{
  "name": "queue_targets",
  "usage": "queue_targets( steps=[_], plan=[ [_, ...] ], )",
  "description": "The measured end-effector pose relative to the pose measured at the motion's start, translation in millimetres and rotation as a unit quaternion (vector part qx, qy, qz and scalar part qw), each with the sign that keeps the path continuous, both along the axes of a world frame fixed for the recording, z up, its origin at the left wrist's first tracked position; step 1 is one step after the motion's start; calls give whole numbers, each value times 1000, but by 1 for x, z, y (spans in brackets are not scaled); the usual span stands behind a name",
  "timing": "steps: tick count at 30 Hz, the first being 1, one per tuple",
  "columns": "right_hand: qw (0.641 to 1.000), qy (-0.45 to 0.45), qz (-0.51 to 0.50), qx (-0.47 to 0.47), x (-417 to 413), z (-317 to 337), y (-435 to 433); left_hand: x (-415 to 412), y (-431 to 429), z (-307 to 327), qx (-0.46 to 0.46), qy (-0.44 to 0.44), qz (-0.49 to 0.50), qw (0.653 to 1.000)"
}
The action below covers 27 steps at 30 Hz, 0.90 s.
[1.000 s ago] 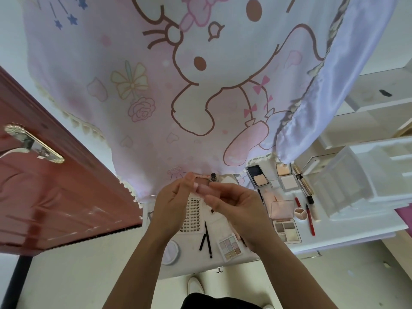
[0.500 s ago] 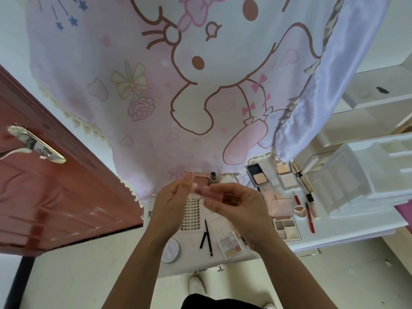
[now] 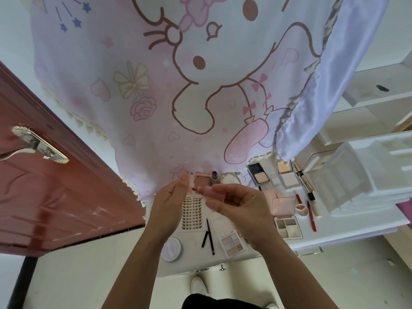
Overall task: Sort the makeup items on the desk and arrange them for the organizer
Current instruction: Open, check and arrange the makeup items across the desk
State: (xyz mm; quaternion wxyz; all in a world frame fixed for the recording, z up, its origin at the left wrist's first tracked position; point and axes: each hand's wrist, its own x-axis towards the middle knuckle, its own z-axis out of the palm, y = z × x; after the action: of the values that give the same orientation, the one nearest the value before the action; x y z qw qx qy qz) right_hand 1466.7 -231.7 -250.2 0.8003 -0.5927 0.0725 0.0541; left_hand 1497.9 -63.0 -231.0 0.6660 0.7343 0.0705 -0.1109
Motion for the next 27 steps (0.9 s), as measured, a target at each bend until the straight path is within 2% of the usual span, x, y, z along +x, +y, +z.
queue_targets(
  steps=[10, 17, 27],
  plan=[
    [999, 35, 11, -1, 7, -10, 2, 5, 7, -9, 37, -12, -19, 999],
    [998, 48, 29, -16, 15, -24, 14, 8, 12, -20, 139, -15, -7, 990],
    [994, 92, 52, -17, 26, -45, 25, 18, 29, -38, 94, 30, 28, 995]
  ],
)
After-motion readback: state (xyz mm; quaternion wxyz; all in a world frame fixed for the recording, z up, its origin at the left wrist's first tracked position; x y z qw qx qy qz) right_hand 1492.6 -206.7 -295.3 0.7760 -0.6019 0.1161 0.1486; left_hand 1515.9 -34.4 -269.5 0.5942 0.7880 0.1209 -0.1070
